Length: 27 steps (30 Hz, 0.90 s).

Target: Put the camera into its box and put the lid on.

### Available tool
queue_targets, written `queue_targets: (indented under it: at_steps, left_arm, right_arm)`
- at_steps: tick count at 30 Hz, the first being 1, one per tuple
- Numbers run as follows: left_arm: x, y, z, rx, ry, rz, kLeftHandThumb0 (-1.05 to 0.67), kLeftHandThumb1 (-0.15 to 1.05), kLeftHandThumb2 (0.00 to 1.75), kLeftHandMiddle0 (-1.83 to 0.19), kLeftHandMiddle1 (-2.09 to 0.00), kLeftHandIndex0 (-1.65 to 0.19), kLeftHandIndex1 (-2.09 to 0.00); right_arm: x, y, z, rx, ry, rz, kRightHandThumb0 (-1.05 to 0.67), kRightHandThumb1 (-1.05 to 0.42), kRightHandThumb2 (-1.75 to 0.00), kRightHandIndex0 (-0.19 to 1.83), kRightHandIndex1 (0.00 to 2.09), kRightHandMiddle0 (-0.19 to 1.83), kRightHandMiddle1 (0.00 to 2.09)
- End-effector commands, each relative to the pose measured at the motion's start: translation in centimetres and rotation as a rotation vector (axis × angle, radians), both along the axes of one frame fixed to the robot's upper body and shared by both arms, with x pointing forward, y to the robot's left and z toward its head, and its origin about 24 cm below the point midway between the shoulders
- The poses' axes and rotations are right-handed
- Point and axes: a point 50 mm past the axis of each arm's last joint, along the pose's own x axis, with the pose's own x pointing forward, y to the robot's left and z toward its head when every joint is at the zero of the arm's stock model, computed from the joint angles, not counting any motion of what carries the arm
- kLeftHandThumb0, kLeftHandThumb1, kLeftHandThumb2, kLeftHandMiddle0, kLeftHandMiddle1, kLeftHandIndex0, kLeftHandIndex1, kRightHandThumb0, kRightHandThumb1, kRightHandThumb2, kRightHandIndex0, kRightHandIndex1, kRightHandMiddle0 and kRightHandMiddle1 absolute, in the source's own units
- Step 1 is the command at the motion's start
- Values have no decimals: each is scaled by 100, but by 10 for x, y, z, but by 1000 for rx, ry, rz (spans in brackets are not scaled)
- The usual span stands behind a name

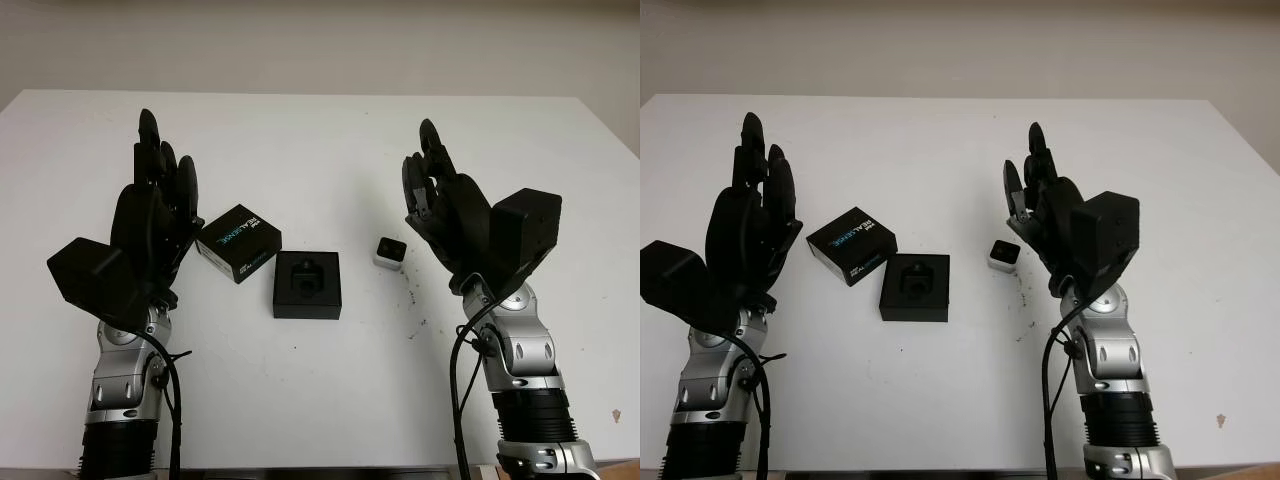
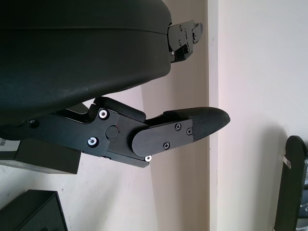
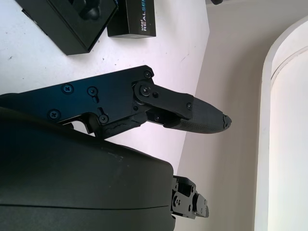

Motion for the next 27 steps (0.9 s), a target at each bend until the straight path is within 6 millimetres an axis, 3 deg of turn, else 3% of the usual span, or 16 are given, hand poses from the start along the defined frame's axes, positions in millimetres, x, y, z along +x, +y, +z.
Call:
queue_targets:
  at_steps: [1,11,14,17,21,27]
  left_arm:
    - [2,0,6,13,-22,-1,-60,105,62,18,-5,19,-3]
    - [0,-2,6,9,-29,-20,-63,105,59,16,-6,18,-4]
    - [-3,-2,5,26,-27,-8,-63,105,60,17,-6,18,-4]
    - [-5,-1,5,23,-23,-3,-62,105,61,17,-5,19,-3]
    - [-5,-3,3,18,-22,-7,-62,105,60,17,-6,18,-4]
    - [-5,-5,-2,16,-3,-7,-61,105,61,17,-5,17,-4]
  right_arm:
    - [3,0,7,-4,-29,-4,-64,-105,-66,-19,0,-19,0]
    - [1,0,4,27,-13,2,-64,-105,-62,-19,0,-19,0]
    - [1,-4,6,42,-11,23,-64,-105,-54,-19,0,-19,1]
    - [6,-10,17,-8,-36,20,-70,-105,-33,-9,6,-9,7]
    - [14,-22,37,-141,-98,33,-61,-103,-11,7,13,6,14]
    - [29,-42,57,-293,-124,124,-45,-92,-4,10,13,9,18]
